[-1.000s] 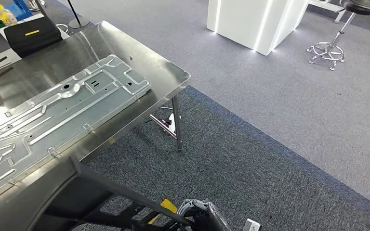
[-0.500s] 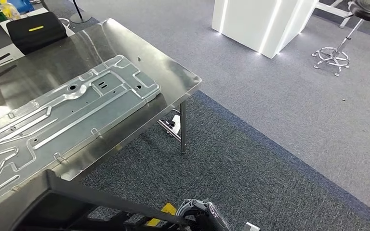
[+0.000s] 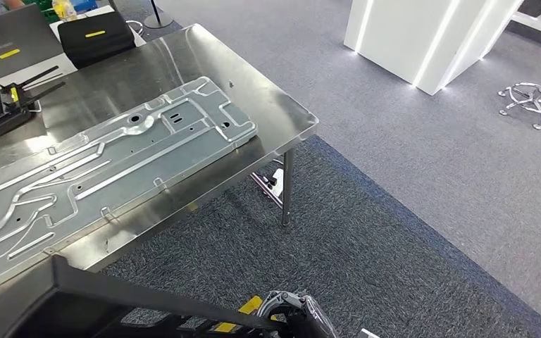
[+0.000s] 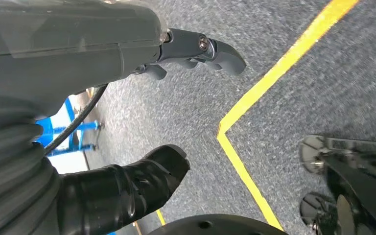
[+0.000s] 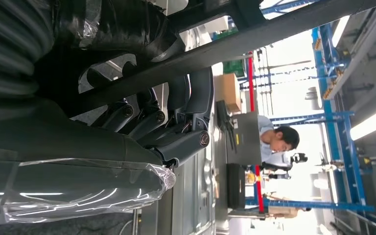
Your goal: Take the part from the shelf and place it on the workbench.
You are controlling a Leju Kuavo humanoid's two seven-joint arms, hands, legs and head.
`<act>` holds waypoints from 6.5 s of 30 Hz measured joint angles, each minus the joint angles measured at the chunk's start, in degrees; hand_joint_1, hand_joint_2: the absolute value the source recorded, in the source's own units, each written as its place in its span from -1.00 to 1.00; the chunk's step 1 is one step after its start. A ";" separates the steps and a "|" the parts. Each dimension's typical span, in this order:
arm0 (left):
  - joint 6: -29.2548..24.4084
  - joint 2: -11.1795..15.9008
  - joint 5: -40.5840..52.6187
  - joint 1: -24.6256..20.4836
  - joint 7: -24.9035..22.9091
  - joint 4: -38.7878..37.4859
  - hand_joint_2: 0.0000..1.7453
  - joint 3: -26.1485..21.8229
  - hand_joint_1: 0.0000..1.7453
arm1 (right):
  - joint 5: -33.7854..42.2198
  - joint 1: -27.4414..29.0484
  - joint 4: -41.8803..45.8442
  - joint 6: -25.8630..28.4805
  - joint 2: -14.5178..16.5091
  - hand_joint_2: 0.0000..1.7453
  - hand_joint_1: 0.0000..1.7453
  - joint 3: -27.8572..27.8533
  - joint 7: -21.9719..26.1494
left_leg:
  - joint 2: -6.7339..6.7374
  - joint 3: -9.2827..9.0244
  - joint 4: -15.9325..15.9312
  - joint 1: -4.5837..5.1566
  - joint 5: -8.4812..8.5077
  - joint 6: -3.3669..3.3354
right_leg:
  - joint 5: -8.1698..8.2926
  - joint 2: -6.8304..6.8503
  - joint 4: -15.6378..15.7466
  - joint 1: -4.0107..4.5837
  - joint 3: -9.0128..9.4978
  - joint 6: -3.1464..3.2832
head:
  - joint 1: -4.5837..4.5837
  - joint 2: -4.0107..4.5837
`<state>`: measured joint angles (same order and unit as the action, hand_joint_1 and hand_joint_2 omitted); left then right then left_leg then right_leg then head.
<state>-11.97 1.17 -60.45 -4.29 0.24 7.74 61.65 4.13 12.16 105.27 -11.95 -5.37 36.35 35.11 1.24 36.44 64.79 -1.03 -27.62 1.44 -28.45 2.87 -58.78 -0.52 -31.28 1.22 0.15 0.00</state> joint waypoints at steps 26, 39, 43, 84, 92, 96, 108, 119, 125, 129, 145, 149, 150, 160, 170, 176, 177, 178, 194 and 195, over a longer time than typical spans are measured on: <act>-1.03 -0.54 -1.58 -0.23 -1.80 0.00 1.00 0.01 -1.00 | -2.44 1.60 0.06 2.93 -0.89 1.00 1.00 0.17 2.44 | -2.25 3.55 7.42 0.52 -5.60 -0.26 | 0.53 -1.79 0.46 -0.02 -0.25 0.49 | 0.00 0.00; -1.01 -0.54 -1.52 -0.12 -1.35 0.00 1.00 0.03 -1.00 | -2.74 1.20 -0.43 3.44 -0.97 1.00 1.00 0.25 2.60 | -0.69 -4.29 -7.48 0.48 1.78 -3.27 | -4.31 -0.60 -5.09 0.01 -1.00 -2.04 | 0.04 -0.01; -0.89 -0.50 -1.42 -0.28 -1.13 -0.01 1.00 0.10 -1.00 | -2.81 1.29 -0.45 4.08 -1.22 1.00 1.00 0.28 2.48 | -3.17 -4.28 -7.30 0.62 1.76 -3.61 | -7.34 -2.71 -15.75 -0.11 -6.93 -2.09 | 0.03 0.00; 2.90 -1.71 -0.74 -1.40 0.33 0.00 1.00 4.98 -1.00 | -1.77 -31.76 -22.05 5.44 3.38 1.00 1.00 -3.16 -18.93 | -1.82 -2.25 -3.54 0.54 -0.32 -1.12 | 1.88 -3.05 -0.14 -0.15 -2.02 -0.03 | -0.05 0.00; 3.14 -1.66 -1.06 -1.27 0.10 0.00 1.00 6.02 -1.00 | 0.68 -42.80 -30.35 8.78 6.04 1.00 1.00 -6.09 -20.86 | -1.43 0.64 0.31 0.31 1.02 -0.56 | 1.54 -2.10 -0.36 0.03 -1.96 0.17 | -0.05 0.00; 3.27 -1.61 -1.62 -1.47 -0.18 0.00 1.00 6.55 -1.00 | 0.20 -52.56 -35.86 12.84 7.32 1.00 1.00 -7.87 -22.55 | -1.34 -1.58 -5.87 0.87 2.53 -1.68 | 1.52 -2.07 -0.59 0.26 -2.55 -0.86 | -0.04 0.00; 3.45 -1.52 -1.95 -1.80 -0.75 0.00 1.00 8.69 -1.00 | -28.13 -72.47 -51.35 34.78 9.64 1.00 1.00 -6.83 -31.06 | -2.16 -2.53 -6.08 0.61 2.00 -3.01 | 2.56 -2.67 -5.75 0.20 -6.94 -1.32 | 0.01 0.00; 3.90 -1.54 -0.29 -2.25 -1.85 0.00 1.00 12.54 -1.00 | -90.00 -74.69 -59.69 50.24 9.86 1.00 1.00 -1.32 -50.45 | -1.69 5.71 9.75 0.48 -4.78 -0.57 | 3.00 -2.80 -0.35 0.36 -4.03 0.78 | -0.05 0.00; 3.94 -1.55 -0.29 -2.41 -2.04 0.00 1.00 14.36 -1.00 | -93.80 -74.28 -60.82 50.96 8.11 1.00 1.00 6.72 -62.45 | -1.67 -0.89 -5.44 0.84 3.40 -1.66 | 2.51 -3.09 -0.37 0.51 -3.45 0.14 | -0.04 0.00; 3.93 -1.70 -0.29 -2.67 -2.25 0.00 1.00 15.28 -1.00 | -93.90 -74.40 -61.60 51.17 6.42 1.00 1.00 13.48 -66.73 | -1.64 -1.63 -7.03 0.82 3.43 -2.56 | 2.06 -3.09 -0.76 0.48 -3.70 -1.08 | -0.01 0.00; 3.95 -2.25 -0.40 -2.97 -2.31 0.00 1.00 16.59 -1.00 | -93.87 -73.21 -64.17 51.31 3.58 1.00 1.00 22.29 -67.83 | -1.71 -1.17 -4.30 0.51 0.88 -1.19 | 3.74 -3.20 -1.22 -0.34 -5.58 -0.59 | -0.03 0.00; 3.95 -2.25 -0.43 -2.96 -2.31 0.00 1.00 16.85 -1.00 | -93.87 -73.33 -64.29 51.31 3.57 1.00 1.00 22.83 -67.83 | -1.59 4.38 7.57 0.37 -4.52 -0.57 | 3.76 -3.06 -1.08 -0.23 -5.42 0.07 | -0.05 0.00; 3.95 -2.25 -0.45 -2.95 -2.31 0.00 1.00 16.90 -1.00 | -93.87 -73.28 -64.35 51.31 3.57 1.00 1.00 23.08 -67.83 | -1.59 5.16 8.97 0.37 -4.47 -0.54 | 3.74 -3.05 -1.10 -0.18 -5.40 0.08 | -0.04 0.00; 3.91 -2.35 -0.64 -2.96 -2.46 0.00 1.00 17.08 -1.00 | -93.87 -73.01 -63.83 51.31 3.01 1.00 1.00 22.74 -67.83 | -1.61 -1.59 -6.14 0.57 2.79 -2.74 | 3.17 -3.14 -1.88 -0.02 -5.77 -1.91 | -0.01 0.00; 3.92 -2.59 -0.64 -2.87 -2.14 0.00 1.00 17.15 -1.00 | -93.87 -71.99 -63.47 51.32 2.32 1.00 1.00 21.83 -67.76 | -1.69 -3.02 -5.81 0.76 1.37 -3.16 | 4.37 -3.08 -3.81 -0.07 -6.89 -1.91 | -0.01 0.00; 3.65 -2.70 -1.95 -2.83 -1.93 0.00 1.00 17.26 -1.00 | -85.32 -68.59 -61.24 51.36 4.32 1.00 1.00 12.37 -55.28 | -1.67 -2.16 -3.70 0.66 -0.55 -1.36 | 4.13 -3.11 -0.33 -0.10 -5.03 -0.27 | -0.03 0.00; 3.55 -2.70 -2.34 -2.79 -1.84 0.00 1.00 17.26 -1.00 | -81.91 -67.49 -61.17 51.36 5.74 1.00 1.00 7.93 -49.93 | -1.62 -0.85 -0.89 0.56 -2.00 -1.09 | 4.06 -3.10 -0.16 -0.15 -4.79 0.01 | -0.05 0.00; 3.48 -2.70 -2.61 -2.78 -1.74 0.00 1.00 17.26 -1.00 | -79.42 -66.47 -61.30 51.36 7.21 1.00 1.00 3.03 -45.06 | -1.61 1.09 2.87 0.50 -3.60 -0.86 | 3.93 -3.10 -0.13 -0.13 -4.66 0.23 | -0.05 0.00; 3.27 -2.73 -3.42 -2.76 -1.26 0.00 1.00 17.30 -1.00 | -76.65 -63.13 -62.96 51.38 14.29 1.00 1.00 -21.67 -35.93 | -1.60 -1.58 -6.85 0.56 3.39 -3.47 | -3.10 -2.96 -11.82 -0.04 -9.18 -2.16 | -0.01 0.00; 3.28 -2.73 -3.55 -2.75 -1.26 0.00 1.00 17.31 -1.00 | -76.22 -63.03 -63.24 51.38 14.43 1.00 1.00 -22.34 -35.28 | -1.62 -1.59 -6.76 0.60 3.32 -3.57 | -3.83 -2.95 -14.72 -0.06 -10.78 -2.20 | -0.01 0.00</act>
<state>-8.69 -1.55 -64.00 -7.04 -1.03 7.74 78.95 -72.10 -50.87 42.03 39.43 9.06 14.01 -0.17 -0.39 34.86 58.02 -0.43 -24.31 -2.13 -32.28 -0.08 -73.50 -0.58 -42.06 -0.98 0.14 0.00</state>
